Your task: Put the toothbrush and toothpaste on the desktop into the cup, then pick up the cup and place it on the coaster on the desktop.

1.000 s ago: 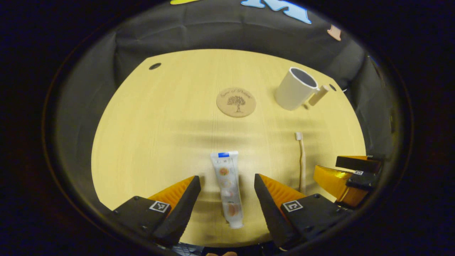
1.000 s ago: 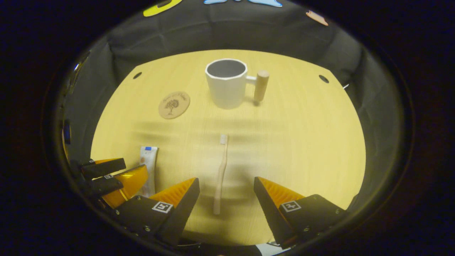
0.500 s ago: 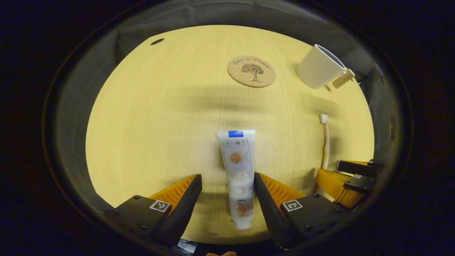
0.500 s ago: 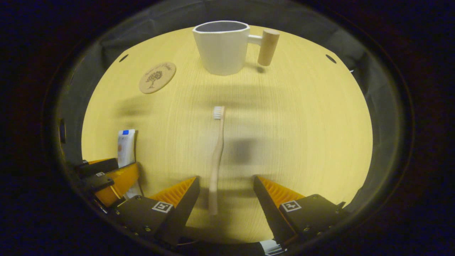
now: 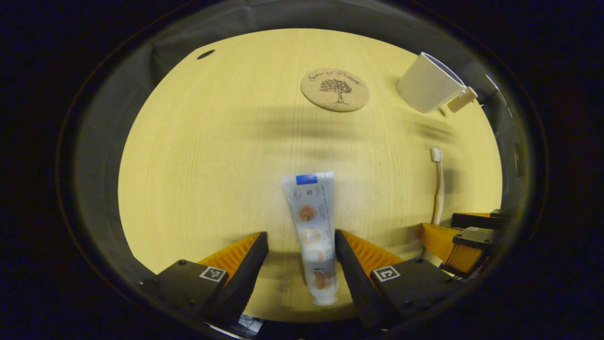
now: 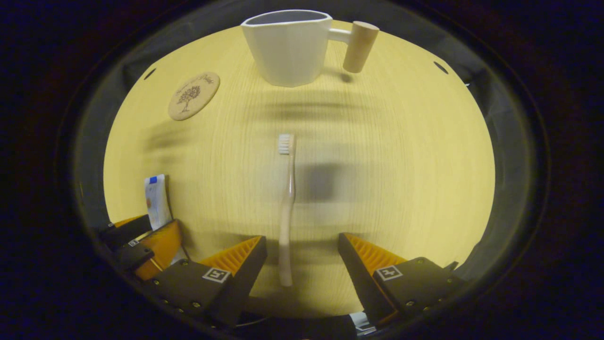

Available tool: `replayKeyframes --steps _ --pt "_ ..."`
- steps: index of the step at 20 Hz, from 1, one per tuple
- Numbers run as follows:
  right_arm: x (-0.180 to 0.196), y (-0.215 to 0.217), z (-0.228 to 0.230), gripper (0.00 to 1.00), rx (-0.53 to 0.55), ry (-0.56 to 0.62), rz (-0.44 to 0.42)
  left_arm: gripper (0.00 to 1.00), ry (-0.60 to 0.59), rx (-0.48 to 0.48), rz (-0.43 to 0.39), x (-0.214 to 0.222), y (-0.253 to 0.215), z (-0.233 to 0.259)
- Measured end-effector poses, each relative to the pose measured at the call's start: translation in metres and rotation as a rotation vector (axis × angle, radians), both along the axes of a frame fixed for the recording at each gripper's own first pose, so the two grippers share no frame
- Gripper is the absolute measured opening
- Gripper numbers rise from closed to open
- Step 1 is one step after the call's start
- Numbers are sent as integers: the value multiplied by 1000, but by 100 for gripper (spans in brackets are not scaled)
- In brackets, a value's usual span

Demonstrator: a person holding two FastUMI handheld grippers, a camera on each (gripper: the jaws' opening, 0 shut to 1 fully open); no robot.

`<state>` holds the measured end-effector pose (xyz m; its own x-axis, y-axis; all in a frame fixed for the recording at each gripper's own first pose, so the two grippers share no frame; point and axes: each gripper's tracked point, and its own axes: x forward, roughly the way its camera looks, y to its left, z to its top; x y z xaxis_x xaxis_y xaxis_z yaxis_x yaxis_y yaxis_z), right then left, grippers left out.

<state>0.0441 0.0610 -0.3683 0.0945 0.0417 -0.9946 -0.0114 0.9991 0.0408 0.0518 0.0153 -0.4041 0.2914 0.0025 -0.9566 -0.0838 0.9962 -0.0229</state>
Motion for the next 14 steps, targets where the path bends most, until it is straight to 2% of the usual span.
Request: replayKeyframes --steps 2,3,4,5,6,7,8,9,10,11,12,13,14 --pt "3 -4 2 95 -7 8 -18 84 -4 -1 -24 2 -5 0" --pt "1 -4 0 72 -9 11 -18 56 8 -3 -28 3 -9 1" --pt "-1 -9 2 74 -14 16 -21 53 16 8 -44 3 -10 0" --pt "1 -14 0 55 -20 17 -36 46 19 9 -55 3 -12 1" --pt "2 -17 -2 44 -13 19 -53 40 29 13 -52 2 -11 2" --pt "2 -17 -3 27 3 27 -47 41 27 12 -48 0 -12 2" --pt "1 -20 -1 30 1 31 -34 36 29 9 -45 0 -12 8" --pt "1 -25 -2 18 -11 21 -65 34 20 9 -33 0 -11 9" --pt "4 -25 1 6 -9 12 -57 27 14 11 -27 -1 -10 15" --pt "3 -27 -3 4 -5 5 -36 21 15 3 -18 -2 -11 14" --pt "4 -26 -4 2 -2 -6 -28 20 -14 3 -6 1 -9 24" --pt "3 -27 -4 2 2 -10 -19 8 1 -5 6 -3 -10 25" --pt "4 -27 -4 2 8 -18 -17 10 -16 -8 -1 0 -11 31"
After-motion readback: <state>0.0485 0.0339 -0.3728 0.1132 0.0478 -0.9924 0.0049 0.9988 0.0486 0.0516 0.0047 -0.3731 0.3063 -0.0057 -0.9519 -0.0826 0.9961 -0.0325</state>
